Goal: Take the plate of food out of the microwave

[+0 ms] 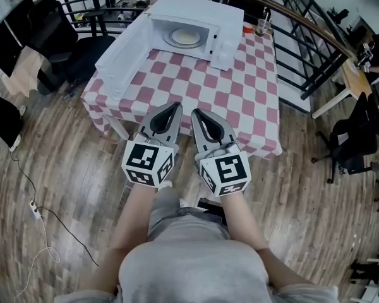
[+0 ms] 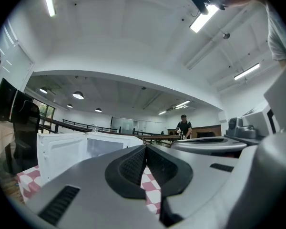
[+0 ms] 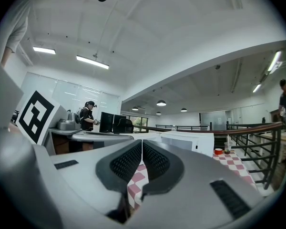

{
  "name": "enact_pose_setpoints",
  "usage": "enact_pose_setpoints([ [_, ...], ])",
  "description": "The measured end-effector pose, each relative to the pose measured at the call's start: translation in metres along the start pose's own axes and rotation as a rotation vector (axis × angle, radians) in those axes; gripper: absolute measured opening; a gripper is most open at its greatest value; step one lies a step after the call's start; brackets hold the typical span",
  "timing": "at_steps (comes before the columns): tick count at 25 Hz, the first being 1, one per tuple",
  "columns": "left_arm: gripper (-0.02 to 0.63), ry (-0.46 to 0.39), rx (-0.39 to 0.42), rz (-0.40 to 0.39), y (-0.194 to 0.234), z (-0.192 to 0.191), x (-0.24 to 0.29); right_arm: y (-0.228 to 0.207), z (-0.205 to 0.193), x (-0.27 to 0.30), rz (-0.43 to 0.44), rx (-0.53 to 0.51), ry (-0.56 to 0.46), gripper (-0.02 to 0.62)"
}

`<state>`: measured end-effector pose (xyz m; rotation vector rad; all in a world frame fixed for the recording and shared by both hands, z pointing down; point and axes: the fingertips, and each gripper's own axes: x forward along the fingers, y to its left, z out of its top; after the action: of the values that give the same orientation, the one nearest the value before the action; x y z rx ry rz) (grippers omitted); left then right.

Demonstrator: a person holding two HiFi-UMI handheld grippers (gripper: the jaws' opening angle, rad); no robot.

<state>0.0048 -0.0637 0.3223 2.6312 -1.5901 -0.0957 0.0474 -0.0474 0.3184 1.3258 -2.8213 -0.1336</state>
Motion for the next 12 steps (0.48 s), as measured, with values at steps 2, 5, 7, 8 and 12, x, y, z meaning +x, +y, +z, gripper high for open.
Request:
enact_pose_setpoints([
  [2,0.003,0.003,-0.004,0.004,0.004,-0.003,0.005,-0.003,-0.004,0.003,0.0,0.002,0.006,0.028],
  [5,0.003,0.002,-0.013,0.002,0.01,-0.005,0.015,-0.012,-0.011,0.008,-0.01,0.008,0.018,0.028],
  [7,0.003,0.0,-0.013,-0.001,0.014,-0.005,0.025,-0.019,-0.013,0.013,-0.017,0.01,0.022,0.028],
  [8,0.003,-0.001,-0.013,-0.003,0.016,-0.005,0.031,-0.022,-0.014,0.017,-0.02,0.012,0.023,0.028],
  [12,0.003,-0.003,-0.012,-0.019,0.025,-0.004,0.052,-0.035,-0.016,0.034,-0.028,0.013,0.025,0.028],
])
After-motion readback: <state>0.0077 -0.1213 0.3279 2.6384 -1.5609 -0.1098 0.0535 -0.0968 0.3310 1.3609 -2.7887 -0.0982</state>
